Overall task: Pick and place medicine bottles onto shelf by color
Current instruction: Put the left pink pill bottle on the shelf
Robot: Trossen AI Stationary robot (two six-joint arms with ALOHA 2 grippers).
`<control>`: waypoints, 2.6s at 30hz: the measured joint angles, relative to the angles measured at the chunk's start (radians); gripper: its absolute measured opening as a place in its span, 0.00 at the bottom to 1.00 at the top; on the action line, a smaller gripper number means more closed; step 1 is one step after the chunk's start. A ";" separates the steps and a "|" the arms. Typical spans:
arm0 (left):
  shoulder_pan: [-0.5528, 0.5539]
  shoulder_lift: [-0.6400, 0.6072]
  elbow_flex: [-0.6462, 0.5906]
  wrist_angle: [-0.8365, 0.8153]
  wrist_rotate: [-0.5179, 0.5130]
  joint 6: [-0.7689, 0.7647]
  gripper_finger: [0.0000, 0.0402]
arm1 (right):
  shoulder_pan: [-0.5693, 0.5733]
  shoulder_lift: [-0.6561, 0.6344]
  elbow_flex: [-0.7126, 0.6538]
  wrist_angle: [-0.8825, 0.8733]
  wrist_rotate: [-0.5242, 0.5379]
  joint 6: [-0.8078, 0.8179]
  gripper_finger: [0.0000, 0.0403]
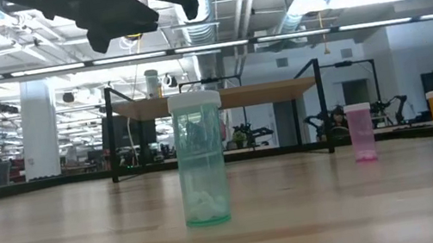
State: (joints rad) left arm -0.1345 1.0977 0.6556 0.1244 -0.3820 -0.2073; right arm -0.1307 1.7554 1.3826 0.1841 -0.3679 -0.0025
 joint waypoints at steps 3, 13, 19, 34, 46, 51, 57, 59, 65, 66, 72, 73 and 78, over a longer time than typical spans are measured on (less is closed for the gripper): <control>0.000 0.000 0.000 -0.011 -0.032 -0.001 0.32 | -0.006 0.000 0.000 -0.001 0.000 0.000 0.30; 0.000 -0.024 -0.001 -0.134 -0.119 -0.008 0.45 | -0.084 0.000 0.000 -0.003 0.000 -0.006 0.31; 0.000 -0.081 -0.002 -0.220 -0.203 -0.030 0.46 | -0.198 0.000 0.000 0.013 0.000 -0.006 0.30; 0.000 -0.119 -0.070 -0.174 -0.207 -0.039 0.46 | -0.436 0.000 -0.168 0.346 0.009 0.001 0.31; 0.001 -0.119 -0.070 -0.132 -0.207 -0.023 0.46 | -0.472 0.140 -0.166 0.440 0.012 0.030 0.31; 0.001 -0.117 -0.070 -0.133 -0.202 -0.023 0.46 | -0.488 0.184 -0.159 0.465 0.012 0.055 0.31; 0.001 -0.117 -0.070 -0.135 -0.201 -0.023 0.46 | -0.496 0.184 -0.158 0.465 0.016 0.038 0.31; 0.001 -0.117 -0.070 -0.134 -0.201 -0.023 0.46 | -0.496 0.184 -0.158 0.468 0.024 0.025 0.31; 0.001 -0.116 -0.070 -0.134 -0.201 -0.024 0.46 | -0.490 0.184 -0.158 0.439 0.031 -0.026 0.32; 0.001 -0.116 -0.070 -0.134 -0.201 -0.024 0.46 | -0.489 0.184 -0.158 0.437 0.031 -0.029 0.32; 0.001 -0.116 -0.070 -0.134 -0.201 -0.024 0.46 | -0.487 0.184 -0.158 0.435 0.031 -0.032 0.32; 0.001 -0.116 -0.070 -0.133 -0.201 -0.024 0.46 | -0.487 0.184 -0.158 0.434 0.031 -0.032 0.32; 0.001 -0.116 -0.070 -0.133 -0.201 -0.025 0.46 | -0.487 0.184 -0.158 0.425 0.031 -0.032 0.32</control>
State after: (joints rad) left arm -0.1337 0.9813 0.5854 -0.0090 -0.5827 -0.2321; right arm -0.6178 1.9392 1.2247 0.6095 -0.3370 -0.0349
